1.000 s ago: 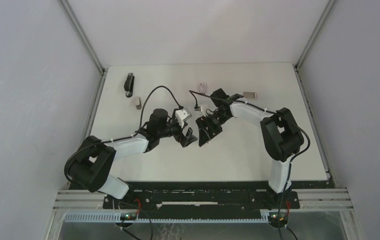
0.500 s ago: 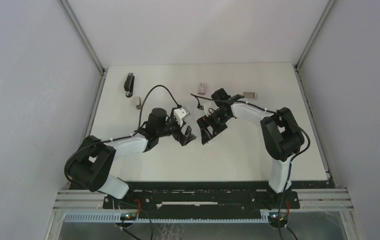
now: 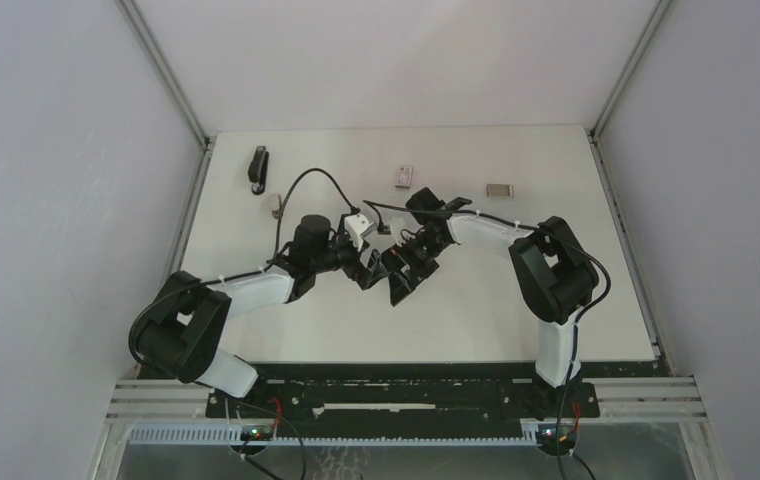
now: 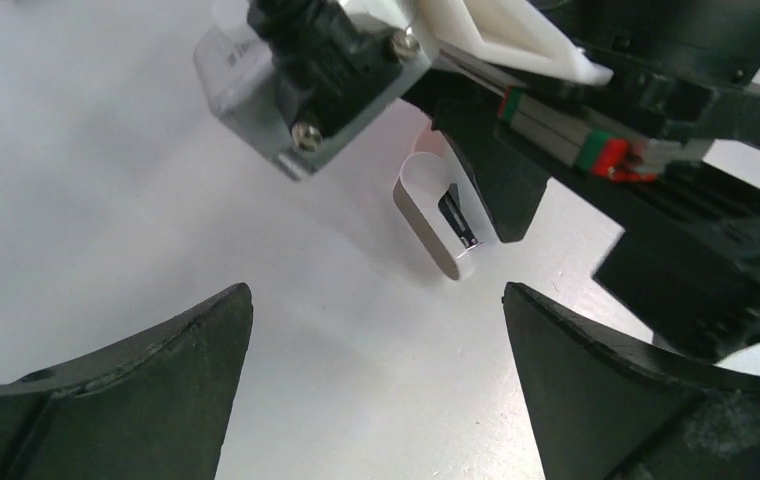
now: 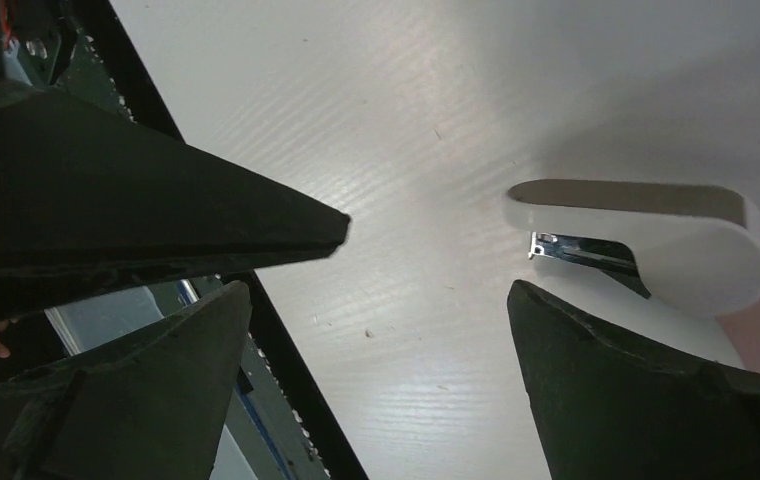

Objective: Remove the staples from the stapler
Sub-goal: Unload the staple at the center of the board.

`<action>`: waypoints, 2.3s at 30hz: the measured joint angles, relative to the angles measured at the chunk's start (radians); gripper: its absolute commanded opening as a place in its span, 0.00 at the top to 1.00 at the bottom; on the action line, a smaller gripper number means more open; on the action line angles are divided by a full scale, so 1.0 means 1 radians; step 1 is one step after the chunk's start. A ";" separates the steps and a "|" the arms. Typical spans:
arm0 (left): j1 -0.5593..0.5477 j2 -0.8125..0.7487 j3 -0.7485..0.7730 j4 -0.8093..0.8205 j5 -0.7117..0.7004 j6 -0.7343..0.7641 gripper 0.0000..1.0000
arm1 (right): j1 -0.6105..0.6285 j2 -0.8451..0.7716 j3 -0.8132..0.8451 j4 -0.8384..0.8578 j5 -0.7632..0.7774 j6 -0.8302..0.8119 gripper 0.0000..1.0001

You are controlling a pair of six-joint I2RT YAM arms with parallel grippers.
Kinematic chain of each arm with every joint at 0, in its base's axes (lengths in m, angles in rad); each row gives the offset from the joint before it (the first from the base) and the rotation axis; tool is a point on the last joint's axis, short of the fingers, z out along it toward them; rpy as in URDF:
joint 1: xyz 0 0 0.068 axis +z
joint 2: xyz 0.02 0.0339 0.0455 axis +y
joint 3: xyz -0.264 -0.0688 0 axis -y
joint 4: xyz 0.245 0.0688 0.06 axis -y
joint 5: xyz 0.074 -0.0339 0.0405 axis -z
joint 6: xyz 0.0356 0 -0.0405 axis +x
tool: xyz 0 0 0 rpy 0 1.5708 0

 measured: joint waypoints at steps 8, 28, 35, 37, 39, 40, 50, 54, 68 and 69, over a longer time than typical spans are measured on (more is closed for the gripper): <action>0.005 0.000 0.000 0.000 -0.011 0.001 0.00 | 0.005 -0.002 0.023 0.010 -0.041 -0.011 0.00; -0.039 0.183 0.359 -0.383 0.040 0.373 0.00 | -0.246 -0.022 0.048 -0.006 -0.155 -0.024 0.01; -0.093 0.295 0.495 -0.574 -0.006 0.530 0.00 | -0.293 0.028 0.033 -0.012 -0.176 -0.021 0.03; -0.110 0.303 0.497 -0.594 -0.032 0.556 0.00 | -0.324 0.028 0.033 -0.011 -0.187 -0.019 0.04; -0.128 0.306 0.497 -0.611 -0.060 0.582 0.00 | -0.356 0.028 0.033 -0.011 -0.194 -0.014 0.04; -0.138 0.307 0.497 -0.618 -0.076 0.597 0.00 | -0.372 0.028 0.033 -0.010 -0.199 -0.013 0.04; -0.210 0.344 0.497 -0.624 -0.219 0.660 0.15 | -0.453 0.027 0.033 -0.016 -0.229 -0.002 0.06; -0.210 0.364 0.507 -0.629 -0.245 0.668 0.29 | -0.463 0.027 0.033 -0.021 -0.245 0.000 0.06; -0.221 0.377 0.519 -0.630 -0.269 0.676 0.34 | -0.481 0.013 0.033 -0.034 -0.268 0.001 0.07; -0.222 0.377 0.519 -0.630 -0.269 0.676 0.36 | -0.483 0.013 0.033 -0.034 -0.268 0.001 0.06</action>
